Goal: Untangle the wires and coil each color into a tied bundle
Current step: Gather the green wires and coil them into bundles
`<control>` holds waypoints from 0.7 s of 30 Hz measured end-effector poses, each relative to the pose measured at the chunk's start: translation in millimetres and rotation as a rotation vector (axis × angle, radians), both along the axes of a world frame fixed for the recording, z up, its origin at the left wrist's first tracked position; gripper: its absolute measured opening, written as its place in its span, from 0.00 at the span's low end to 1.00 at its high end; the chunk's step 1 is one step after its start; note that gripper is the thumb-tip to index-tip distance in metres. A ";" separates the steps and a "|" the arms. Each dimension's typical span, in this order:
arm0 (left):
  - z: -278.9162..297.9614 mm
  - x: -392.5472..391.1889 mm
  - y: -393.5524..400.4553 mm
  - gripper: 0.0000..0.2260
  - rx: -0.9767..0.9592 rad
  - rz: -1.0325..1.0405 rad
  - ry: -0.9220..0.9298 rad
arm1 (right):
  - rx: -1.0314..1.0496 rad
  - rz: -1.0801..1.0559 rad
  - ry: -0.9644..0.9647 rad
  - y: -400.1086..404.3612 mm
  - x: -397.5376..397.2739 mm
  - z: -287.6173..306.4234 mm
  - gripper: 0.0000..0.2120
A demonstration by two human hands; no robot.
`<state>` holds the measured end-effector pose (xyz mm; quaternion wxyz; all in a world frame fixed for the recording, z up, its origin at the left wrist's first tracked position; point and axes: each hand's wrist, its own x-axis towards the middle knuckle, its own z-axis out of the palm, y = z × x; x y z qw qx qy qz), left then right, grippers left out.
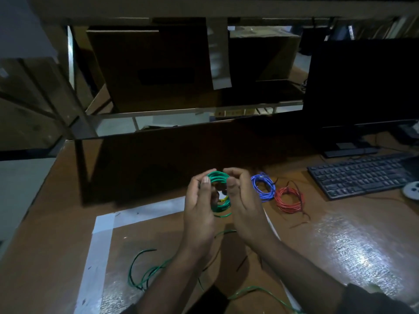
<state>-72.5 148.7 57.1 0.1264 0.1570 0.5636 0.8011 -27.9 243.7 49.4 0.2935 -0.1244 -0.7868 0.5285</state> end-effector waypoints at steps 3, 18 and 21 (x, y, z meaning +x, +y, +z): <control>2.7 7.3 6.7 0.13 0.015 0.029 -0.022 | 0.060 -0.063 0.057 -5.3 -2.7 -6.6 0.20; 3.6 30.5 20.7 0.12 -0.299 0.080 0.187 | 0.286 -0.041 -0.059 38.2 -3.3 -0.6 0.26; 11.9 19.9 8.3 0.10 -0.454 -0.036 0.207 | 0.430 0.090 -0.115 52.8 -0.3 3.1 0.30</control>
